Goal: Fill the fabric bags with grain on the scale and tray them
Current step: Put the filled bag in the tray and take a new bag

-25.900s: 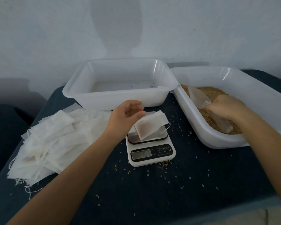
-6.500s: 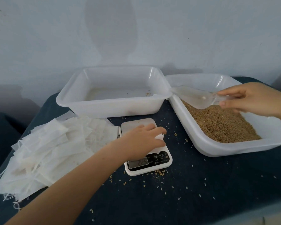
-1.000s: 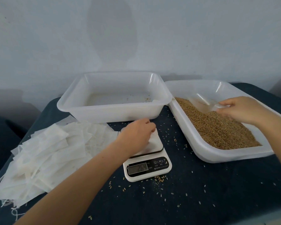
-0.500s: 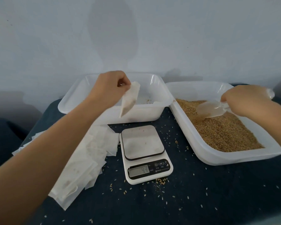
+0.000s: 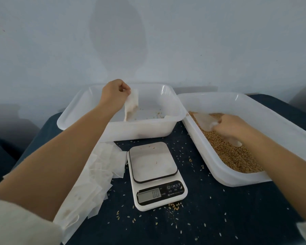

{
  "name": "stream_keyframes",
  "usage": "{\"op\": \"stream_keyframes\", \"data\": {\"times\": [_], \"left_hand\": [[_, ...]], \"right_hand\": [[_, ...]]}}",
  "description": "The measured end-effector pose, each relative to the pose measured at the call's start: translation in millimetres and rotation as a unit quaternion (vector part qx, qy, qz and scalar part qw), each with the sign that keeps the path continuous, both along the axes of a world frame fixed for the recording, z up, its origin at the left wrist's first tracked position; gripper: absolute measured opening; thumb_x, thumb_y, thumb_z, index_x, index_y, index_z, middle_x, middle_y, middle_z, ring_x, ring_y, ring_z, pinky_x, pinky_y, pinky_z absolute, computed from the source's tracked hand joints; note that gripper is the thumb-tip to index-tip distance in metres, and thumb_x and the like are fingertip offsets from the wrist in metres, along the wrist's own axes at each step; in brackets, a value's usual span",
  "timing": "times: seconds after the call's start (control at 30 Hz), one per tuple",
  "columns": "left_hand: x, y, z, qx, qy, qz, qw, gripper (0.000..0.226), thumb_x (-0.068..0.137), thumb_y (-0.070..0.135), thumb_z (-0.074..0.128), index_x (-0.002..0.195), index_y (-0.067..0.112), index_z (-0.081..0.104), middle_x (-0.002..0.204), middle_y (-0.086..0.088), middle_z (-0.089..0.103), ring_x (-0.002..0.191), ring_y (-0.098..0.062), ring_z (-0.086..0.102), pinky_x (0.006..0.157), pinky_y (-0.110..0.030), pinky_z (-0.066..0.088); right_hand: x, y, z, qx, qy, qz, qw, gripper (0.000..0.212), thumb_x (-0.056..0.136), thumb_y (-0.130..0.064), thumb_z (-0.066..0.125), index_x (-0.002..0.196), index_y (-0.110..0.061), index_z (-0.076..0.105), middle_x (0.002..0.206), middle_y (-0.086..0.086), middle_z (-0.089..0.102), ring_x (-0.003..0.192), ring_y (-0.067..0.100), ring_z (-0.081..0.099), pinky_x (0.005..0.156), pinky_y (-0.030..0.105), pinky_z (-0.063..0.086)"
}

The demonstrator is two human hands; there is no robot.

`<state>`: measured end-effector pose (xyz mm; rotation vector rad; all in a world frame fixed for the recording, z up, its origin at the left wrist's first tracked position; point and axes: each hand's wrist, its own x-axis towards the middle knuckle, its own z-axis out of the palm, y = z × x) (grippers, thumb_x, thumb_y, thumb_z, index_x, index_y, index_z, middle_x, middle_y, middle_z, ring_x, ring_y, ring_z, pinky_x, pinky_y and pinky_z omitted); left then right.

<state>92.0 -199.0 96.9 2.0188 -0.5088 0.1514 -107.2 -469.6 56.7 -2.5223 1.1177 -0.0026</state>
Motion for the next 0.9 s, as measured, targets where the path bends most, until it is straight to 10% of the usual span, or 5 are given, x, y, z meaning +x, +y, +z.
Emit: {"op": "stream_keyframes", "data": {"times": [0.27, 0.47, 0.8, 0.9], "left_hand": [[27.7, -27.1, -14.6, -0.020, 0.037, -0.007, 0.999, 0.005, 0.087, 0.010, 0.059, 0.087, 0.015, 0.061, 0.087, -0.003, 0.059, 0.089, -0.022, 0.058, 0.087, -0.039, 0.051], [42.1, -48.4, -40.3, 0.124, -0.005, -0.049, 0.991, 0.006, 0.086, 0.007, 0.060, 0.089, 0.005, 0.066, 0.099, -0.012, 0.065, 0.093, -0.028, 0.058, 0.078, -0.033, 0.043], [36.1, -41.5, -36.6, 0.428, 0.041, -0.260, 0.864, 0.014, 0.087, 0.012, 0.059, 0.090, 0.026, 0.060, 0.094, 0.010, 0.062, 0.087, -0.006, 0.057, 0.073, -0.020, 0.041], [33.8, -32.6, -33.1, 0.416, 0.082, -0.241, 0.873, 0.024, 0.090, 0.013, 0.056, 0.110, 0.024, 0.052, 0.105, 0.007, 0.062, 0.100, -0.014, 0.056, 0.084, -0.026, 0.038]], "right_hand": [[0.7, 5.0, -8.9, -0.024, 0.032, 0.039, 0.998, 0.035, 0.095, -0.035, 0.042, 0.106, -0.008, 0.062, 0.078, 0.007, 0.069, 0.059, 0.017, 0.063, 0.043, 0.023, 0.040], [-0.7, 5.7, -15.8, -0.001, 0.009, 0.051, 0.999, 0.033, 0.096, -0.035, 0.042, 0.095, -0.008, 0.062, 0.078, 0.008, 0.069, 0.064, 0.018, 0.065, 0.047, 0.022, 0.040], [-1.8, 2.5, -18.6, -0.028, 0.074, 0.086, 0.993, 0.021, 0.094, -0.028, 0.051, 0.103, -0.010, 0.058, 0.083, 0.002, 0.063, 0.072, 0.014, 0.061, 0.052, 0.026, 0.042], [0.1, 3.7, -18.9, -0.028, 0.078, 0.098, 0.992, 0.020, 0.090, -0.029, 0.058, 0.099, -0.012, 0.059, 0.083, 0.001, 0.063, 0.073, 0.015, 0.061, 0.053, 0.026, 0.042]]}}
